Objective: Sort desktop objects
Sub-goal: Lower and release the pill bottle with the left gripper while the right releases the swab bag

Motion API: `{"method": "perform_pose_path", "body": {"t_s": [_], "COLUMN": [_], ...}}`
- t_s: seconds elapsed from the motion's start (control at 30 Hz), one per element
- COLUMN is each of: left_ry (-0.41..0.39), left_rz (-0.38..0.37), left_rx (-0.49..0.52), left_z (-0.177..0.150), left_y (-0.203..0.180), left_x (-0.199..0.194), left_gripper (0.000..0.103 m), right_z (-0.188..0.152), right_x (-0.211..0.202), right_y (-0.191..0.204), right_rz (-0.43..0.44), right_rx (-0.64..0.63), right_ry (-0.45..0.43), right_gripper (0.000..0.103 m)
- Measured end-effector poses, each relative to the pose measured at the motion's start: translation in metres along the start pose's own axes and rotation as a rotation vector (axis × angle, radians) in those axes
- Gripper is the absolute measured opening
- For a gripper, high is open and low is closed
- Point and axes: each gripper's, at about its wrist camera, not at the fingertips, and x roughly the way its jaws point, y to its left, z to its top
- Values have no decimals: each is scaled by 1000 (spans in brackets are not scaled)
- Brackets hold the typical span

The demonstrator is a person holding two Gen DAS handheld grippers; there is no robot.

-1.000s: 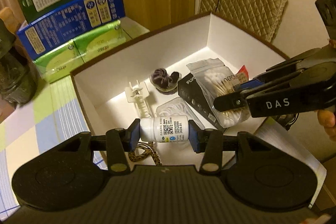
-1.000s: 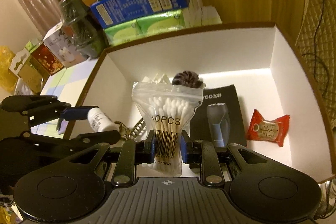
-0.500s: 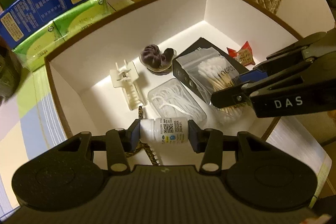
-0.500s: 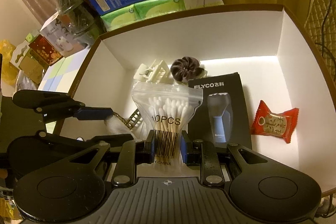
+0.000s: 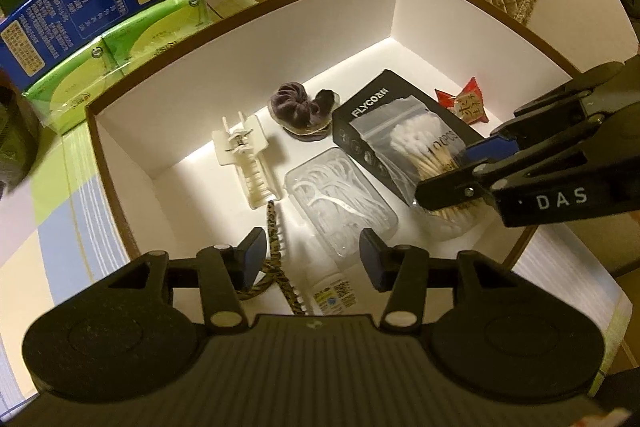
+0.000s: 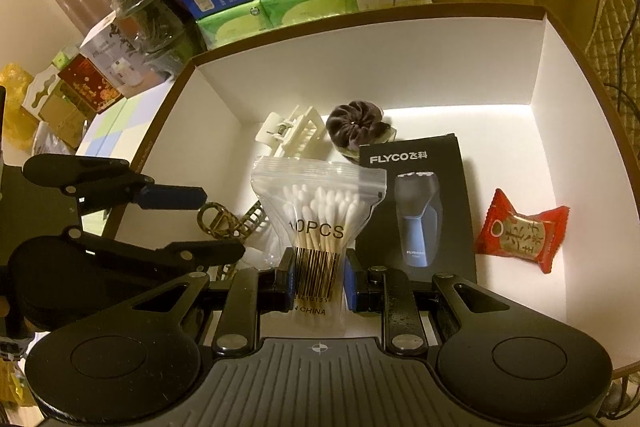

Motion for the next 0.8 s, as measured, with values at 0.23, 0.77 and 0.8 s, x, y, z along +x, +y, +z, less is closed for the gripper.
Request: {"method": "perform_pose_path", "body": {"t_s": [0.23,0.77,0.8], "left_ry": [-8,-42,-45], "left_rz": [16,49,51], "left_rx": [-7,-47,-49], "left_z": [0,-3,-3], "left_y": [2,6,6], "left_x": [-5,-28,-29], "left_gripper": [50,80,81], "right_z": [1,3,3], "right_x": [3,-26,-28], "right_y": [6,3,2], "right_rz": [-15,-124,-130], "right_rx": [-41,-69,-65], "right_ry": [9,-85,-87], "right_gripper": [27,101,101]}}
